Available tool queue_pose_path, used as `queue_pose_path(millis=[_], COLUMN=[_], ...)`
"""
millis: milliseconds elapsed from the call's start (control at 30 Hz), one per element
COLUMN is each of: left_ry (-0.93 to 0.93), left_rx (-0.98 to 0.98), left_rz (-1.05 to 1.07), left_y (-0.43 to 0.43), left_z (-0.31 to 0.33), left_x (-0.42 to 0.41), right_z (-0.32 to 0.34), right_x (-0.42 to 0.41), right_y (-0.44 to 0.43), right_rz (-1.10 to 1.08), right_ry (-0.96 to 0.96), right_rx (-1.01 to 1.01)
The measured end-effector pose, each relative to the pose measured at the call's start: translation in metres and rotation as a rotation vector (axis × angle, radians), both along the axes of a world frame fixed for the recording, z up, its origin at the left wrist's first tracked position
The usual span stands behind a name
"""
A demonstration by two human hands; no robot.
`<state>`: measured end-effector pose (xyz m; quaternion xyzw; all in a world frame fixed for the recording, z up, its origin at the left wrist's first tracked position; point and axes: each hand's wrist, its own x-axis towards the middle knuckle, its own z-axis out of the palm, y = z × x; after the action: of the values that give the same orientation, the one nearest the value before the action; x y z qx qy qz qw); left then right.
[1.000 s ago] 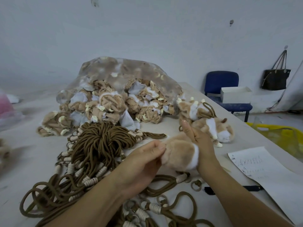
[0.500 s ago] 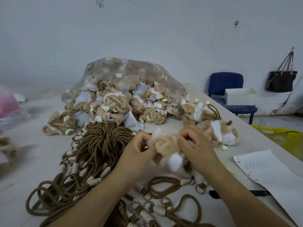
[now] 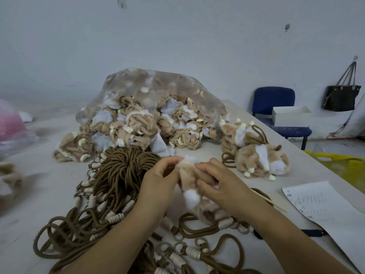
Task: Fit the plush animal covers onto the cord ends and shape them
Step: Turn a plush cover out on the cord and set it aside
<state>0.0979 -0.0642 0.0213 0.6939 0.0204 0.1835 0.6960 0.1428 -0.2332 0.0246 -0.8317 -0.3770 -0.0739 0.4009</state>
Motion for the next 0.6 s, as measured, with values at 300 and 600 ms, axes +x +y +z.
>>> queue_pose_path(millis=[300,600], left_ry=[0.019,0.095], left_rx=[0.029,-0.127], left_rz=[-0.026,-0.134], left_y=[-0.007,0.002], left_z=[0.000,0.013], left_x=[-0.002,-0.003], right_z=[-0.009,0.000], right_x=[0.009,0.019], right_y=[-0.008,-0.027], right_rz=[-0.045,-0.281], right_ry=[-0.004,-0.172], right_rx=[-0.129,0.031])
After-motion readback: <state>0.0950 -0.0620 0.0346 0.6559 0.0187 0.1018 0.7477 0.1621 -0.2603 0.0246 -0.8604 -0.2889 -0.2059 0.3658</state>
